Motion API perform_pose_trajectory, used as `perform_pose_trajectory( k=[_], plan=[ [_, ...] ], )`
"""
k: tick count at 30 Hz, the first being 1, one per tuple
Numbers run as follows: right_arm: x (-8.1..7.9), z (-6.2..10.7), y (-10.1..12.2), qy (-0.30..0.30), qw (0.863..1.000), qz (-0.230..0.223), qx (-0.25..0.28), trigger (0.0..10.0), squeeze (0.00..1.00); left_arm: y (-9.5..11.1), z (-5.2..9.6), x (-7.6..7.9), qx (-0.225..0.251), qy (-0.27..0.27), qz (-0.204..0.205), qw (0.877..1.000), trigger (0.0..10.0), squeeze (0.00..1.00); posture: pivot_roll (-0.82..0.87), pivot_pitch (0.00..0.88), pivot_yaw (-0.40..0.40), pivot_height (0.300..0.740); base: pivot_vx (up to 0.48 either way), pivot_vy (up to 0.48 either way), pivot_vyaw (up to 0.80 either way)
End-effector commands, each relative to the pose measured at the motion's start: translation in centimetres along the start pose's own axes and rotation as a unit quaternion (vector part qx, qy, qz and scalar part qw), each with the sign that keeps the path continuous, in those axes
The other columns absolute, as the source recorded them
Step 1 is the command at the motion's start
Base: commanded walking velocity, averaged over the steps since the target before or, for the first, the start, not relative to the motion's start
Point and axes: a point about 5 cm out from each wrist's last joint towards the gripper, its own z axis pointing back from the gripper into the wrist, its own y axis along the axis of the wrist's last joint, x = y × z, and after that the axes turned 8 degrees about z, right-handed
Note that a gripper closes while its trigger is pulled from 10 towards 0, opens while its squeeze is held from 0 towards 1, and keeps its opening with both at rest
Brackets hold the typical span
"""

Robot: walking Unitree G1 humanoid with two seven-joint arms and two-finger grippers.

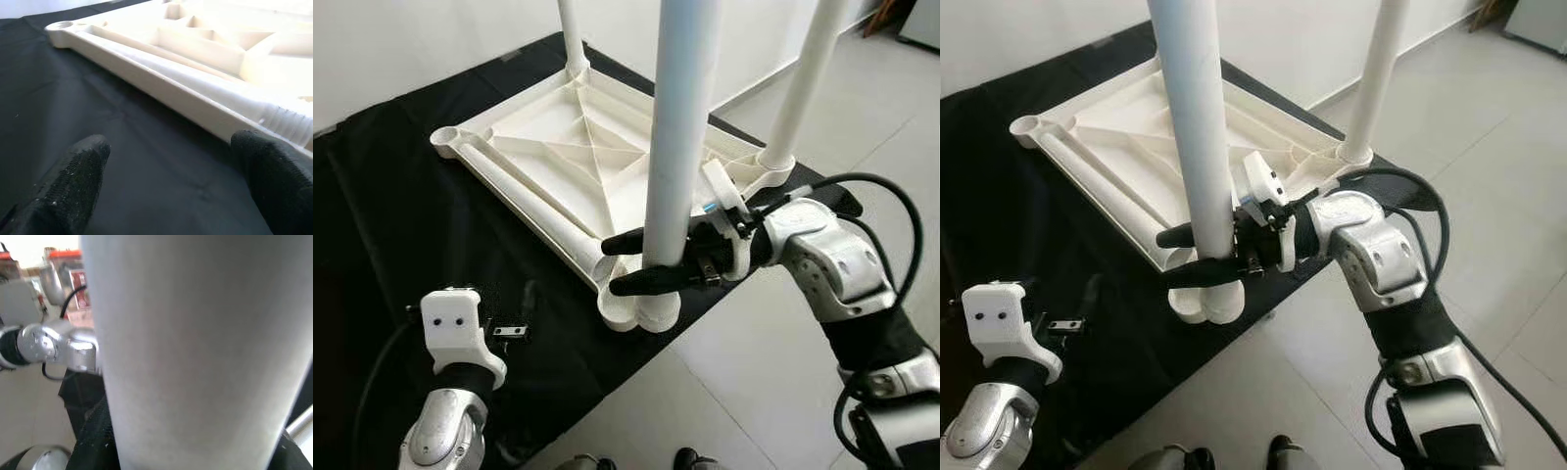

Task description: Building children table

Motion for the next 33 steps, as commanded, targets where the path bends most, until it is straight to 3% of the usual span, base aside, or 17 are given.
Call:
perform_pose_trajectory(
  k=[1,9,16,22,33],
  plan=[
    [-0.1,-0.7,0.2,0.021,1.0,0.01,0.006,10.0,0.0,-0.4,0.2,-0.5,-0.008,0.01,-0.007,1.0,10.0,0.0,0.03,0.26,0.061,0.74,0.0,0.0,0.0],
    [-0.1,-2.4,0.9,0.102,0.994,0.038,0.001,10.0,0.0,-0.3,0.5,-0.3,-0.006,0.005,-0.001,1.0,10.0,0.0,0.03,0.27,0.051,0.74,0.0,0.0,0.0],
    [0.0,-3.0,0.5,0.112,0.992,0.055,-0.022,10.0,0.0,-0.4,0.5,-0.1,-0.012,0.006,-0.01,1.0,10.0,0.0,0.03,0.262,0.038,0.74,0.0,0.243,0.0],
    [0.6,-2.6,1.0,0.099,0.993,0.058,-0.019,10.0,0.0,-0.4,0.5,0.2,-0.001,0.003,-0.007,1.0,10.0,0.0,0.02,0.253,0.033,0.74,0.0,0.377,0.0],
    [0.4,-0.4,1.0,0.088,0.996,0.028,-0.007,10.0,0.0,-0.4,0.3,0.4,0.001,-0.007,-0.004,1.0,10.0,0.0,0.02,0.247,0.03,0.74,0.0,0.0,0.0]
  ],
)
